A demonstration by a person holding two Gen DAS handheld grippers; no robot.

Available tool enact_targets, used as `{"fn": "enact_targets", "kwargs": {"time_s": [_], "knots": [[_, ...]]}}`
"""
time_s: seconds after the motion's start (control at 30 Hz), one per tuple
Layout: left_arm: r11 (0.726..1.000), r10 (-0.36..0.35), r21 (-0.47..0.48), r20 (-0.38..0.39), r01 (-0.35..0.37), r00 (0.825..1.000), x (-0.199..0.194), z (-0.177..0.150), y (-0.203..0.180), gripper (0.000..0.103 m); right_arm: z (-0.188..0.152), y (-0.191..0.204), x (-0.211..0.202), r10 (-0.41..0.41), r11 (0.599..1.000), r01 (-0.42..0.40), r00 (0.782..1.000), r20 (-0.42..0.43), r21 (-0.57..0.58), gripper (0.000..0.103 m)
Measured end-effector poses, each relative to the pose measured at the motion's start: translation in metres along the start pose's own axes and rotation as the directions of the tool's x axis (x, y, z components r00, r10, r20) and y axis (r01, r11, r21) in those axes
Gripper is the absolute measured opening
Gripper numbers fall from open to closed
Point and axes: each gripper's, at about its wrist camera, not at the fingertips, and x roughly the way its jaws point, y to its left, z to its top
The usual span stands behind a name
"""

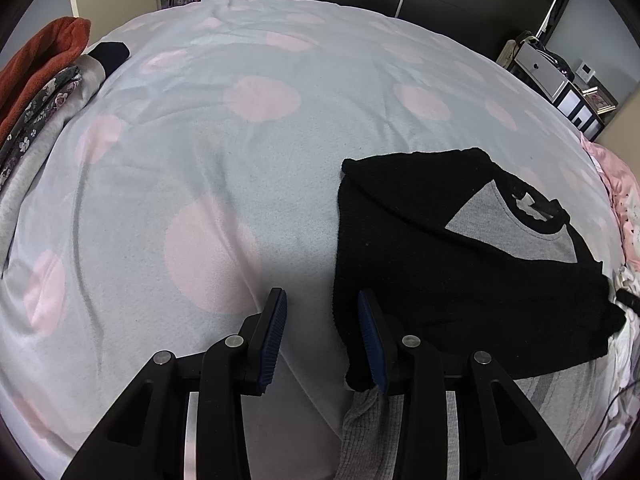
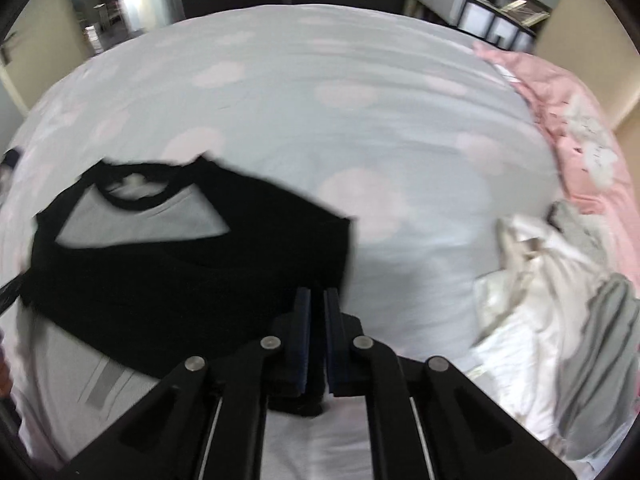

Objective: Fold clothes

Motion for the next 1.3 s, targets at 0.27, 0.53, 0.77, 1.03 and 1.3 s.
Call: {"fn": "enact_targets", "kwargs": {"time_s": [0.27,0.53,0.77,1.03,1.3], "knots": [[1.0,-0.01,-0.007,-0.006,0.01,1.0,0.0,0.001,0.002,0.04,0.004,-0.034,0.001,0.045,0.99,-0.042,0.999,-0.015,0.135,0.01],[1.0,-0.018,-0.013,-0.004,0.018,1.0,0.001,0.0,0.003,0.04,-0.019,0.018,0.002,0.108,0.991,-0.109,0.994,-0.027,-0.073,0.024],[0.999,-0.03,-0.022,-0.005,0.03,1.0,0.003,0.001,0.005,0.04,-0.029,0.016,-0.008,-0.004,0.996,0.008,0.999,0.041,-0.094,0.005],[0.998,-0.046,-0.05,-0.009,0.046,0.999,0.002,0.002,0.009,0.04,0.006,-0.033,-0.013,-0.029,0.994,0.026,0.999,0.027,0.108,0.006],[0.974,-0.142,-0.177,0.022,0.143,0.99,-0.001,0.01,0.038,0.04,-0.011,-0.038,-0.014,-0.17,0.975,0.162,0.985,0.041,0.153,0.008]]}}
